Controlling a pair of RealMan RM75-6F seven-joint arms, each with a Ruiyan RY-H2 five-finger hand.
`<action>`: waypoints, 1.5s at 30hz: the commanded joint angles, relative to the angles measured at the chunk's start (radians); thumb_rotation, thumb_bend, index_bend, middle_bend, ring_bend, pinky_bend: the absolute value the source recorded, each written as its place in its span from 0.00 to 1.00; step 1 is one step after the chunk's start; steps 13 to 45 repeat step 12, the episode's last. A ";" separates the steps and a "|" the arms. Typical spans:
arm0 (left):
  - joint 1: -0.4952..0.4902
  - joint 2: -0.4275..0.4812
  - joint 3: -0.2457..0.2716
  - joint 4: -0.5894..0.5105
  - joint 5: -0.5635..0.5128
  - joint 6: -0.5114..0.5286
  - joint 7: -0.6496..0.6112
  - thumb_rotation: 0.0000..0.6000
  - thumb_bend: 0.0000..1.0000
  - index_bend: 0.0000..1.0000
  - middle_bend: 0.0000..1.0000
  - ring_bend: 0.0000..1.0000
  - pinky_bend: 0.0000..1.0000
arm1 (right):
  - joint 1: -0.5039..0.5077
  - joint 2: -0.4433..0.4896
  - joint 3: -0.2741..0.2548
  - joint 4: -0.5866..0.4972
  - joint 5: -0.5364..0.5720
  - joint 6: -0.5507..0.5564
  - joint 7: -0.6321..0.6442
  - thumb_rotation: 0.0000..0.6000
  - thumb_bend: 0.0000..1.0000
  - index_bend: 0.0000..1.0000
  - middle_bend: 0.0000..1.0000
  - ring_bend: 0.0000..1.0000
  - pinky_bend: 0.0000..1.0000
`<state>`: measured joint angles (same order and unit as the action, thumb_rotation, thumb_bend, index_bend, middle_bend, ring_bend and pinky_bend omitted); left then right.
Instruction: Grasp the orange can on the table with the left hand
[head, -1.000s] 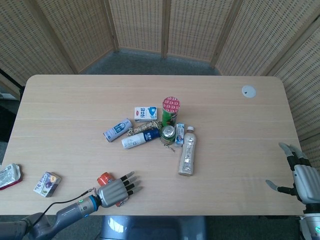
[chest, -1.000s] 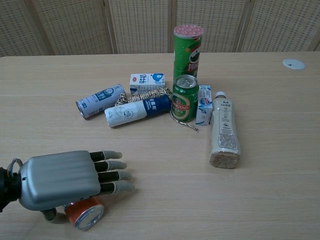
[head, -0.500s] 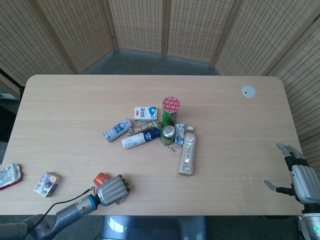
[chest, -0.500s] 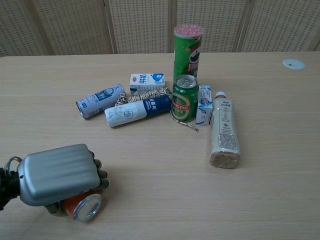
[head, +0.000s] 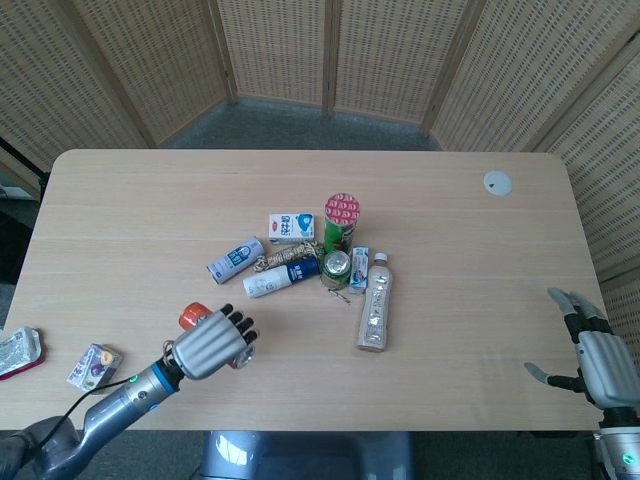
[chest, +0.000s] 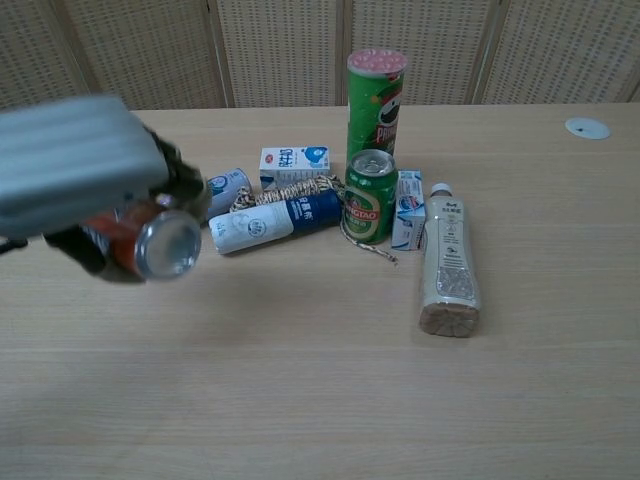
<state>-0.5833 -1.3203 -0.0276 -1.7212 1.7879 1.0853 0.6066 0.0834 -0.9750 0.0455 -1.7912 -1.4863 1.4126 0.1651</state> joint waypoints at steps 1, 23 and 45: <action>-0.003 0.088 -0.098 -0.091 -0.027 0.107 -0.054 1.00 0.01 0.89 0.75 0.70 0.73 | 0.000 -0.001 -0.001 -0.002 -0.002 0.000 -0.002 0.97 0.00 0.00 0.00 0.00 0.00; -0.001 0.194 -0.193 -0.125 -0.076 0.195 -0.127 1.00 0.00 0.87 0.73 0.69 0.72 | -0.001 -0.003 -0.003 -0.006 -0.005 0.001 -0.011 0.96 0.00 0.00 0.00 0.00 0.00; -0.001 0.194 -0.193 -0.125 -0.076 0.195 -0.127 1.00 0.00 0.87 0.73 0.69 0.72 | -0.001 -0.003 -0.003 -0.006 -0.005 0.001 -0.011 0.96 0.00 0.00 0.00 0.00 0.00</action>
